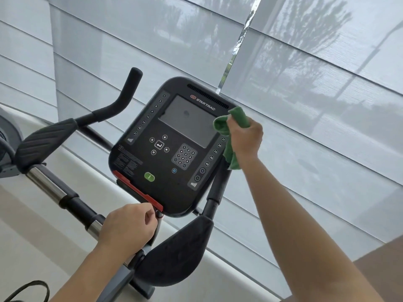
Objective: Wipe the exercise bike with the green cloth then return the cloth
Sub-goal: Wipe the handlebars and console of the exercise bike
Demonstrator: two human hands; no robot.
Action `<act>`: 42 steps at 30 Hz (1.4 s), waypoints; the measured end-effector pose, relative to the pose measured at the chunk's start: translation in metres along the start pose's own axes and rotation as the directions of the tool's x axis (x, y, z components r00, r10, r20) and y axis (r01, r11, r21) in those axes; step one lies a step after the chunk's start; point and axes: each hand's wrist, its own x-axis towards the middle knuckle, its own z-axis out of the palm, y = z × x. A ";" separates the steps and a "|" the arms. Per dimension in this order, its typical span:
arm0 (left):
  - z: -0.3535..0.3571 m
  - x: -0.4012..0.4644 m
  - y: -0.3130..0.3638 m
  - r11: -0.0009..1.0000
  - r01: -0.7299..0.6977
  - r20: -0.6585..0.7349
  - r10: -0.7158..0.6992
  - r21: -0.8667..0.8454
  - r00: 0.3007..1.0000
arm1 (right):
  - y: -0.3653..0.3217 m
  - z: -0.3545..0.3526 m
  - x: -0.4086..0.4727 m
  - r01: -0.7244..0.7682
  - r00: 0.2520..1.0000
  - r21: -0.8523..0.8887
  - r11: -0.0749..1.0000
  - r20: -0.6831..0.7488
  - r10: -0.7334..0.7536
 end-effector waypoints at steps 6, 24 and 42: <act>0.003 0.001 -0.003 1.000 -0.014 -0.004 0.014 0.010 1.000 | 0.012 0.008 0.005 0.501 0.846 -0.747 0.436 0.318 -0.428; 0.001 0.002 -0.006 0.999 -0.016 -0.006 0.016 -0.035 1.000 | 0.057 -0.032 -0.059 0.708 0.698 -0.580 0.403 0.490 -0.521; 0.004 0.002 -0.009 0.998 -0.049 -0.009 0.049 -0.029 0.999 | 0.037 -0.067 -0.100 0.725 0.555 -0.215 0.654 0.745 -0.371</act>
